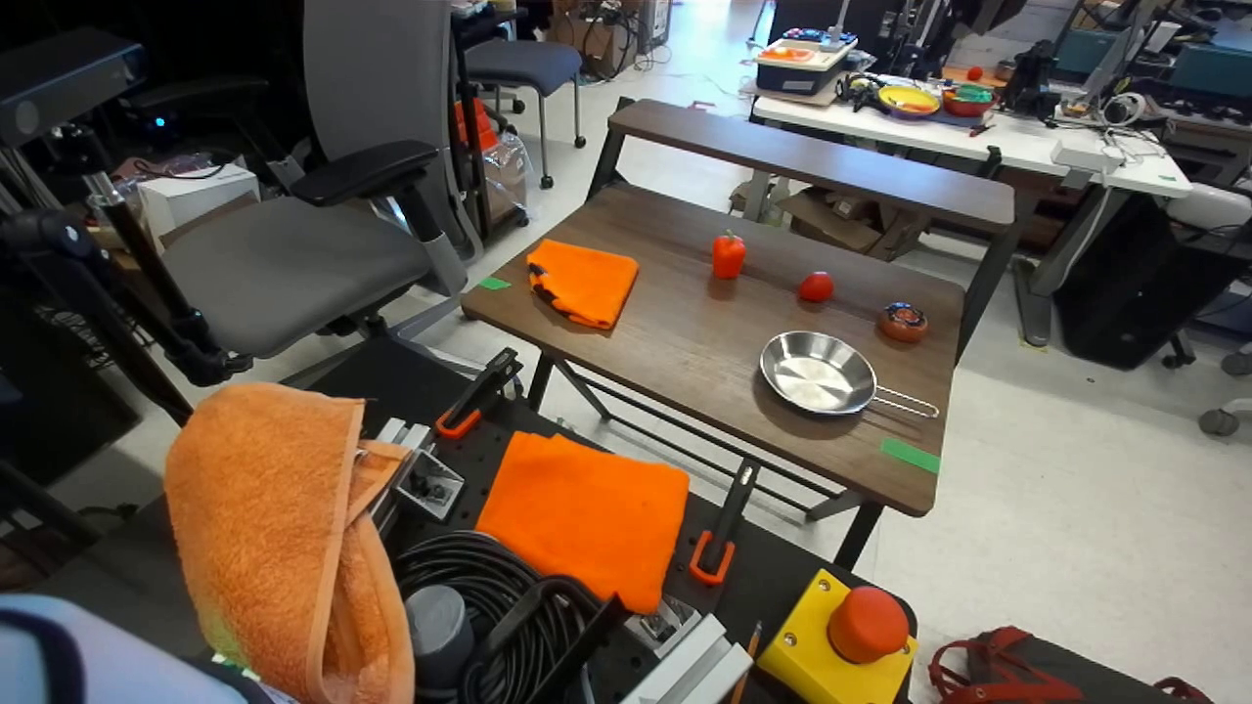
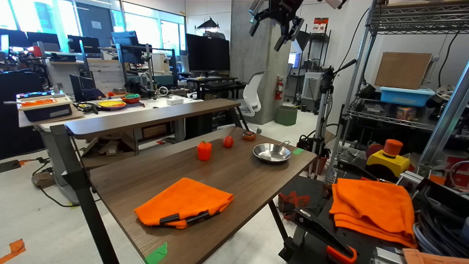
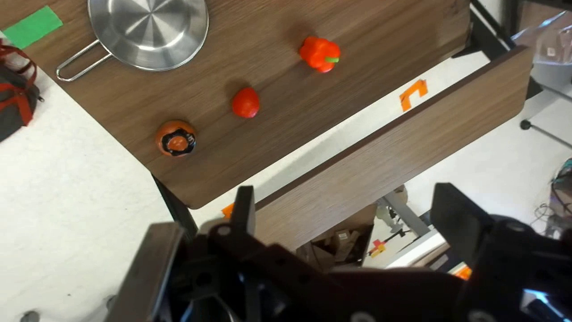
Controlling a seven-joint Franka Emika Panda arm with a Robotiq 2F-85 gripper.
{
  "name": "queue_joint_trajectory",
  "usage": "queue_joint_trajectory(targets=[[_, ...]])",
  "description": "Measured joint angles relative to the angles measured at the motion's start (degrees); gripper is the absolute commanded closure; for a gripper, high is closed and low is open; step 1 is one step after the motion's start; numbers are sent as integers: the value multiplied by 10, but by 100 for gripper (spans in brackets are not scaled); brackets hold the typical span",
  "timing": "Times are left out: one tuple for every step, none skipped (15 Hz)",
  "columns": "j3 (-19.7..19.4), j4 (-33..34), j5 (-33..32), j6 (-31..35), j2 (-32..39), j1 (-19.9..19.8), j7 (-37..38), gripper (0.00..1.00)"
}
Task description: Put the orange ball onto the metal plate
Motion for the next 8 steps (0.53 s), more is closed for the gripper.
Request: queue_joint_trajectory(targets=[[4,22,0,-1,25,-8,16,0],[9,45,0,-3,50,-16,33,0],[14,68,-1,-5,76,-22,51,0],[20,91,-3,-9,101,-28,71,0],[24,116,-6,-14,127,-31,91,0],[27,140,-11,-19,152,-34,111,0],[31,163,-16,-24,176,-35,130,0],[33,185,-22,-28,199,-35,148,0]])
